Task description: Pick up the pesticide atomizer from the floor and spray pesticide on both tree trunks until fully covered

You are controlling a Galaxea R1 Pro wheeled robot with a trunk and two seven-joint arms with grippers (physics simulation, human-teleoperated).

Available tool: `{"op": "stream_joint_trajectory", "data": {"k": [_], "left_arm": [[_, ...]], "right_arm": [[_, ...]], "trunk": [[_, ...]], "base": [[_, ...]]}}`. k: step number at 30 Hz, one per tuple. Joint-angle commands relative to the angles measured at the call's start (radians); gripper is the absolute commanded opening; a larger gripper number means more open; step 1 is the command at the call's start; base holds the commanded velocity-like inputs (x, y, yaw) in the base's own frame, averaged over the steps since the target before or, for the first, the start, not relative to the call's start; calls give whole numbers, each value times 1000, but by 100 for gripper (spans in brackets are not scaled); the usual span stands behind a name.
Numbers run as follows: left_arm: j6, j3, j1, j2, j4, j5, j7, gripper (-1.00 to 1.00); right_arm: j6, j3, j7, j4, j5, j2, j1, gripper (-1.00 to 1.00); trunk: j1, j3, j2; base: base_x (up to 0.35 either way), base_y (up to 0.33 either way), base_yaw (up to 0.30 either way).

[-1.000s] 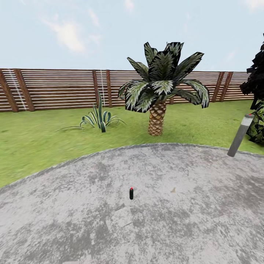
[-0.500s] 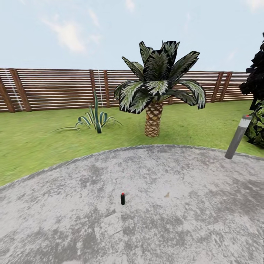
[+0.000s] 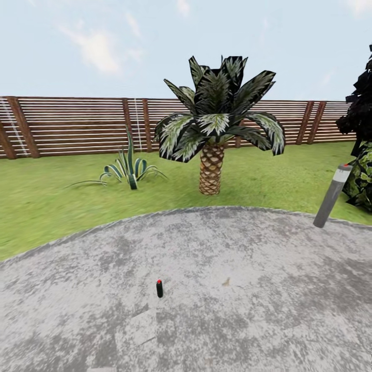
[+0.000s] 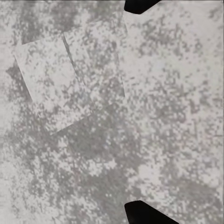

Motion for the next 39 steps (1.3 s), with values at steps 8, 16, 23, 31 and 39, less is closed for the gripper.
{"op": "stream_joint_trajectory", "data": {"k": [8, 16, 23, 31, 39], "left_arm": [[0, 0, 0, 0, 0, 0, 0, 100], [0, 0, 0, 0, 0, 0, 0, 100], [0, 0, 0, 0, 0, 0, 0, 100], [0, 0, 0, 1, 0, 0, 0, 100], [0, 0, 0, 0, 0, 0, 0, 100]], "right_arm": [[0, 0, 0, 0, 0, 0, 0, 100], [0, 0, 0, -2, 0, 0, 0, 100], [0, -1, -3, -3, -2, 1, 0, 100], [0, -2, -3, -3, -2, 2, 0, 100], [0, -2, -3, -2, -2, 2, 0, 100]], "trunk": [[0, 0, 0], [0, 0, 0], [0, 0, 0], [0, 0, 0], [0, 0, 0]], "base": [[170, -245, 0], [171, -245, 1], [171, -245, 173], [171, -245, 273], [171, -244, 277]]}}
